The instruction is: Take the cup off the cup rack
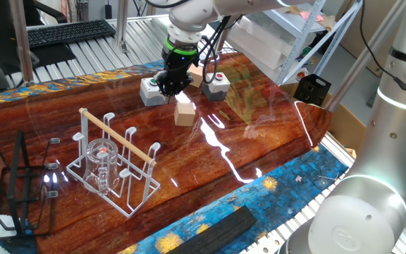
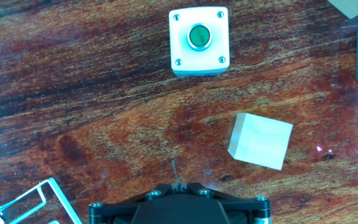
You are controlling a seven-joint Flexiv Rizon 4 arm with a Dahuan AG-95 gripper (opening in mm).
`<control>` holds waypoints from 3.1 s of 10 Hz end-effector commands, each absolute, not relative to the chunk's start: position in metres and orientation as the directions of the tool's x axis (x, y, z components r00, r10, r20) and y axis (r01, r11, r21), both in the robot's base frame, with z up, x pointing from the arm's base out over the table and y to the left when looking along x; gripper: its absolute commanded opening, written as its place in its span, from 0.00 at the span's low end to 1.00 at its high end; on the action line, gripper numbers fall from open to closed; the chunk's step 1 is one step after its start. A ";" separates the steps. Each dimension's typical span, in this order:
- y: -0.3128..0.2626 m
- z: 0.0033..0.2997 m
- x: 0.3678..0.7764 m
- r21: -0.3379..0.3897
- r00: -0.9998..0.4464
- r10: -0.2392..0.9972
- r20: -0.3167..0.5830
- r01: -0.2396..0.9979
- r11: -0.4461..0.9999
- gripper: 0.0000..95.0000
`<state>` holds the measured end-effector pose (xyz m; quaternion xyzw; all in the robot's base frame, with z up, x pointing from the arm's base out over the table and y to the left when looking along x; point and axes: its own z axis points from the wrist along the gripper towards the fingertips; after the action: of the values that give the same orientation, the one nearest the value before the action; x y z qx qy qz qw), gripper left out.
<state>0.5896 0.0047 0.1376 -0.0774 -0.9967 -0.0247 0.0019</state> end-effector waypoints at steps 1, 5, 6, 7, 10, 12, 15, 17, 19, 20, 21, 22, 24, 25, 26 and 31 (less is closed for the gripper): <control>0.005 0.137 0.591 0.049 -0.992 0.125 0.010 0.126 0.991 0.00; 0.005 0.137 0.591 0.030 -0.997 0.076 -0.012 0.075 0.997 0.00; 0.005 0.137 0.591 0.030 -0.998 0.065 -0.015 0.065 0.997 0.00; 0.005 0.137 0.591 0.026 -0.999 0.051 -0.016 0.050 0.998 0.00; 0.005 0.137 0.591 0.028 -0.999 0.034 -0.014 0.034 0.999 0.00; 0.005 0.137 0.591 0.027 -0.999 0.034 -0.013 0.034 0.999 0.00; 0.005 0.137 0.591 0.036 -0.999 0.038 -0.012 0.037 0.999 0.00; 0.005 0.137 0.591 0.038 -0.999 0.043 -0.011 0.042 0.998 0.00; 0.005 0.137 0.591 0.043 -0.999 0.051 -0.010 0.051 0.998 0.00; 0.005 0.137 0.591 0.044 -0.999 0.051 -0.010 0.051 0.998 0.00; 0.005 0.137 0.591 0.047 -0.999 0.052 -0.013 0.052 0.998 0.00; 0.004 0.136 0.595 0.051 -0.998 0.067 -0.012 0.066 0.996 0.00; 0.004 0.137 0.602 0.056 -0.996 0.085 -0.002 0.085 0.995 0.00; 0.003 0.137 0.608 0.055 -0.996 0.094 -0.002 0.094 0.994 0.00; 0.002 0.136 0.617 0.055 -0.995 0.101 0.002 0.101 0.993 0.00; -0.005 0.131 0.631 0.052 -0.995 0.097 -0.005 0.097 0.994 0.00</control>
<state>0.6304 -0.0054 0.1318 -0.0476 -0.9985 -0.0263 -0.0036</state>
